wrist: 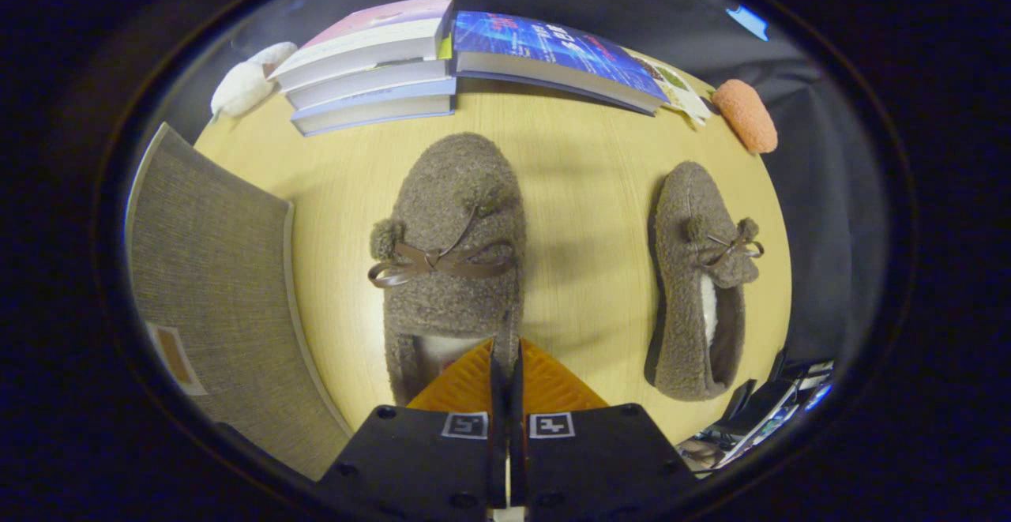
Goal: Open the storage box then place both shoes into the box .Put the left shoe in first, then the right shoe, with the right side of both shoes facing outward in a uniform manner.
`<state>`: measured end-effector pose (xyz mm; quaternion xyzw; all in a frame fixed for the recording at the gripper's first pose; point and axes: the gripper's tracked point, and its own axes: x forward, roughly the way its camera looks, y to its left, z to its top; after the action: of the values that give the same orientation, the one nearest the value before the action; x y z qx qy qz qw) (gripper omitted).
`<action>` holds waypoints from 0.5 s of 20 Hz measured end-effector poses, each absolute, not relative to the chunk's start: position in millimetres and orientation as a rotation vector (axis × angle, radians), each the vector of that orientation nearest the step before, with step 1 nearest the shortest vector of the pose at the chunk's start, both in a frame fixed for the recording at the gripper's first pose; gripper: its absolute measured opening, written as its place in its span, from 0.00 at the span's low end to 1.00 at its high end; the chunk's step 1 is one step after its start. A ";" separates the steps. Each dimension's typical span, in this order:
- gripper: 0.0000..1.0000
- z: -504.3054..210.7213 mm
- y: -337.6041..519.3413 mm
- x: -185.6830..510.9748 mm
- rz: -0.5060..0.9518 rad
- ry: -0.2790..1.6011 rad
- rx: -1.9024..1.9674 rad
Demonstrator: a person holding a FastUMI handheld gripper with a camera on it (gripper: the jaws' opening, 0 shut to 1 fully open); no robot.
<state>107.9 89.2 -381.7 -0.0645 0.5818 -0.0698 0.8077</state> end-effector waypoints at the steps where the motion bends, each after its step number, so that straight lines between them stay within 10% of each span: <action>1: 0.05 -378.4 90.2 108.2 -0.153 1.240 -0.124; 10: 0.05 -309.9 80.3 102.0 -0.289 1.179 -0.197</action>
<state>102.0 80.3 -309.9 -0.0924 0.5530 -0.1356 0.8169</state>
